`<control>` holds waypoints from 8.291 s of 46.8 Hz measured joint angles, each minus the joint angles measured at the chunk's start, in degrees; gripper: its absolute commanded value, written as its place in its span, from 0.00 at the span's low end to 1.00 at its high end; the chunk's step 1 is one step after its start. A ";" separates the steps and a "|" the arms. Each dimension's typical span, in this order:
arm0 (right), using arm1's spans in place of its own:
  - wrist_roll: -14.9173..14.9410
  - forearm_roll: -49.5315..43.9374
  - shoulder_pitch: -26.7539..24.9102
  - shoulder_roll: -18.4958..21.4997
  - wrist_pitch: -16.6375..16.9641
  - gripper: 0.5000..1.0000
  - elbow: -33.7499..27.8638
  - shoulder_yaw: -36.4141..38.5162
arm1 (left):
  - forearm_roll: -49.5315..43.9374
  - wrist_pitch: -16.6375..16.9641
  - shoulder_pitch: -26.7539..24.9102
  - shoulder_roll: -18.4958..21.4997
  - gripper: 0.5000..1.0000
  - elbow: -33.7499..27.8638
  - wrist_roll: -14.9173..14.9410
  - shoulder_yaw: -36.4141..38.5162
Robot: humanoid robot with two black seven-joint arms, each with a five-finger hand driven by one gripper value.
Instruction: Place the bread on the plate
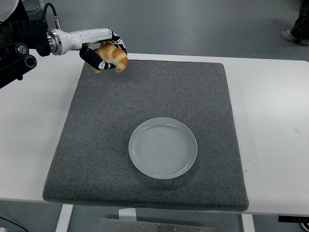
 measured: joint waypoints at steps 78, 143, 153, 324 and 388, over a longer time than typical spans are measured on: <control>0.00 0.00 0.01 0.00 0.00 0.86 0.00 0.00 | -2.69 -10.05 -6.53 -6.87 0.00 -16.53 0.17 -3.21; 0.00 0.00 0.00 0.00 0.01 0.86 0.00 0.02 | 16.29 -3.92 10.20 -14.29 0.00 -16.16 0.10 2.22; -0.01 0.00 0.00 0.00 0.01 0.86 0.01 0.02 | 17.94 -2.49 11.46 -14.43 0.00 -15.67 0.09 2.84; -0.01 0.00 -0.01 0.00 0.01 0.86 0.00 0.01 | -64.31 -11.98 11.37 0.92 0.99 2.85 0.38 -12.89; 0.00 0.17 0.01 0.00 0.18 0.86 0.46 -0.13 | -95.12 -5.82 17.08 2.51 0.99 6.70 11.01 -12.26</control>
